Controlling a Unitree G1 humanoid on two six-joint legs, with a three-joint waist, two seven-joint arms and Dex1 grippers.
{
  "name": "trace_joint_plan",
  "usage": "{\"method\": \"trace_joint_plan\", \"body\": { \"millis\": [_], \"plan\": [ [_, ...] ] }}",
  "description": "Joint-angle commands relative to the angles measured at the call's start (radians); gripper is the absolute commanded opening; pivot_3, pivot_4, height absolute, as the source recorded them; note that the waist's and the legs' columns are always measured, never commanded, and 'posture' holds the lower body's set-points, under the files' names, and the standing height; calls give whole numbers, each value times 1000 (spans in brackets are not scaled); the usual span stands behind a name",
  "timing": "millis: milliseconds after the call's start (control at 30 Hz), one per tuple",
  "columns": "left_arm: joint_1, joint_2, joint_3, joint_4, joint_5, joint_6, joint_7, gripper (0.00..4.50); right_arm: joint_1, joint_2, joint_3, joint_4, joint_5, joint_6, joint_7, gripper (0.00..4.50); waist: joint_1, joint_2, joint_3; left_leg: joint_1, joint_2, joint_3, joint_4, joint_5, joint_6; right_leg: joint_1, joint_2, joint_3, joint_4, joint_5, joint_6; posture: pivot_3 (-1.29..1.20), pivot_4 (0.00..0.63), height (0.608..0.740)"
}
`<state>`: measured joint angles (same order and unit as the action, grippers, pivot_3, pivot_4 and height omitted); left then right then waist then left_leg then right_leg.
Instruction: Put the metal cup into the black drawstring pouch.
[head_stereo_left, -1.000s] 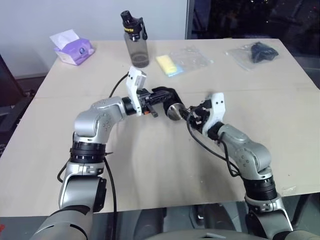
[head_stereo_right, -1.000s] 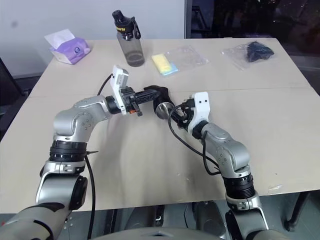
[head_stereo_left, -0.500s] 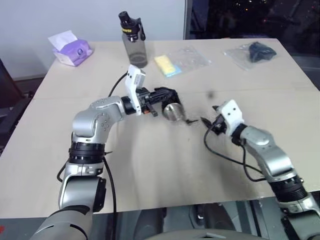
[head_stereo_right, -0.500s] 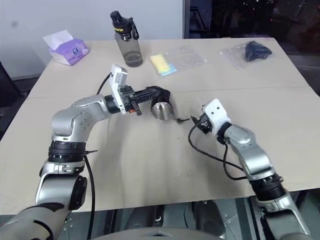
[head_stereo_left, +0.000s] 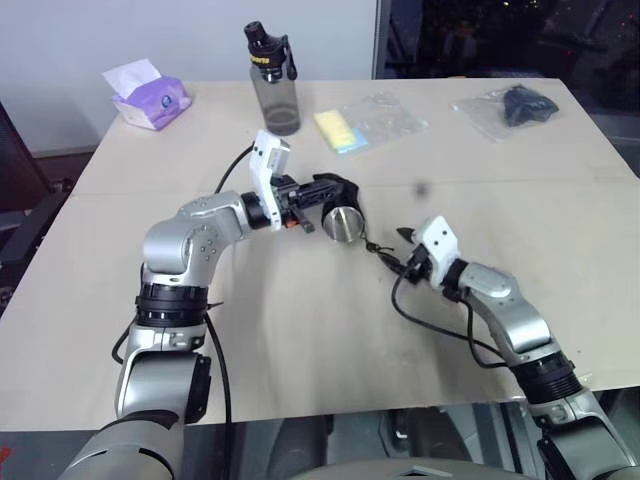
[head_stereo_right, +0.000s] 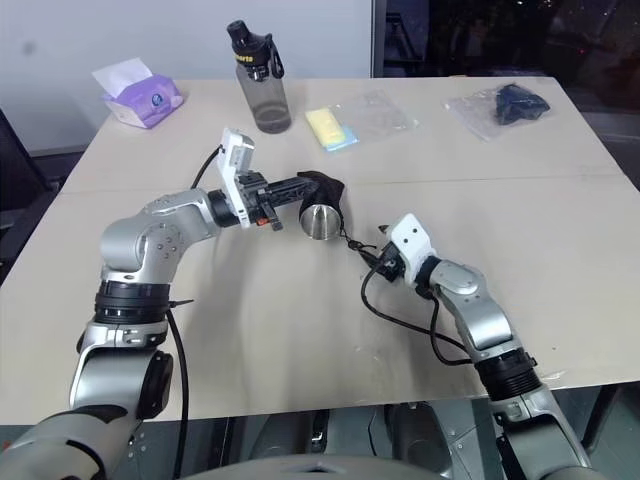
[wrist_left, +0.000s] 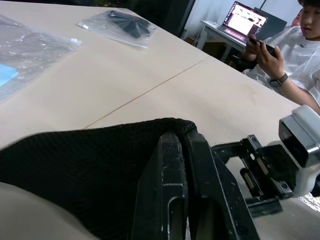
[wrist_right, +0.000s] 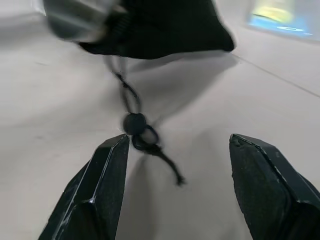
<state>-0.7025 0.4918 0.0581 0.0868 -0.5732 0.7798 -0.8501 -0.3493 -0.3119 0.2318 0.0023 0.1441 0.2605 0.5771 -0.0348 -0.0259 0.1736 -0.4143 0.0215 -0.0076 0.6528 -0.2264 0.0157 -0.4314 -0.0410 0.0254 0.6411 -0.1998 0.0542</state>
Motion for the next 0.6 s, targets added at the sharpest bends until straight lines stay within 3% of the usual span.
{"method": "trace_joint_plan", "body": {
  "millis": [33, 400, 500, 600],
  "plan": [
    [-19, 7, 24, -44, -21, -5, -3, 0, -25, 38, 14, 35, -20, -19, -10, 3195, -2, 0, 0, 0, 0, 0, 0, 0, 0, 0, 0, 0, 0, 0, 0, 0, 150, 740],
    [-9, 8, 32, -51, -23, -3, 2, 0, -91, 119, 6, 207, -70, -60, -40, 3195, -3, 0, 0, 1, 0, 0, 0, 0, 0, 0, 0, 0, 1, 0, 0, 0, 150, 740],
    [-4, 9, 37, -56, -25, -1, 6, 0, -90, 123, 3, 207, -72, -57, -38, 2367, -3, 0, 0, 1, 0, 0, 0, 0, 0, 0, 0, 0, 1, 0, 0, 0, 150, 740],
    [3, 9, 39, -59, -26, -2, 9, 0, -80, 112, 8, 205, -87, -58, -37, 1027, -3, 0, 0, 1, 0, 0, 0, 0, 0, 0, 0, 0, 1, 0, 0, 0, 150, 740]
  ]
}}
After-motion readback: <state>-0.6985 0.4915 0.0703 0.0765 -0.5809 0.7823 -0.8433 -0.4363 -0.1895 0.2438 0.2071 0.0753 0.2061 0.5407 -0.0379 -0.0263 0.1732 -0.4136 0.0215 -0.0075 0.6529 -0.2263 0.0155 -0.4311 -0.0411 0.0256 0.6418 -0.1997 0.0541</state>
